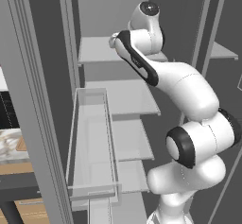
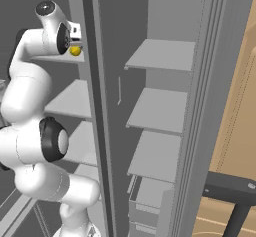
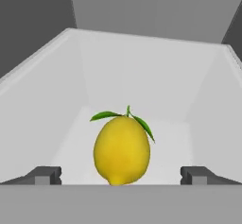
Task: Retrieve a lemon from the fridge and place it on the cutting board with the fish.
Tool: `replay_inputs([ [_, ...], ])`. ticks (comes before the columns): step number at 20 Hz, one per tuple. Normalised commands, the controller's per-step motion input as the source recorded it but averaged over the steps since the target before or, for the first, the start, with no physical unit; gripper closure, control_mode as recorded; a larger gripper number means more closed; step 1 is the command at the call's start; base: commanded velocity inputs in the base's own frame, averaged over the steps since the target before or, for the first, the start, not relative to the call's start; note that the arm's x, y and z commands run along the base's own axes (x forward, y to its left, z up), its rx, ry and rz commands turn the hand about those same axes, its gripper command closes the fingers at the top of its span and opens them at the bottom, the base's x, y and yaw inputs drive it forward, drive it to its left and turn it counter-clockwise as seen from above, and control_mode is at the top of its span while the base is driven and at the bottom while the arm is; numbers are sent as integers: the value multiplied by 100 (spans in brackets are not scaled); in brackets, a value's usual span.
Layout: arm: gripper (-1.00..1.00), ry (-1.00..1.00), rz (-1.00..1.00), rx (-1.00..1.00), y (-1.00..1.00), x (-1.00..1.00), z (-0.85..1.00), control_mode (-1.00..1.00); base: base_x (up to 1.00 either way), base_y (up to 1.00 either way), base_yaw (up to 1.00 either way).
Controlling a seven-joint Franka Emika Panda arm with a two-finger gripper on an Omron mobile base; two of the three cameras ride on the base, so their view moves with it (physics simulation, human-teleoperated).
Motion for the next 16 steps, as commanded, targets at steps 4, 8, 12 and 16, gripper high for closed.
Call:
replay_inputs([
  [4,-100,0,0,0,0,23,-11,-100,0,0,0],
  [8,-100,0,0,0,0,1,-8,-100,0,0,0],
  [12,-100,0,0,0,0,19,-16,-100,0,0,0],
  [16,-100,0,0,0,0,33,-18,-100,0,0,0],
])
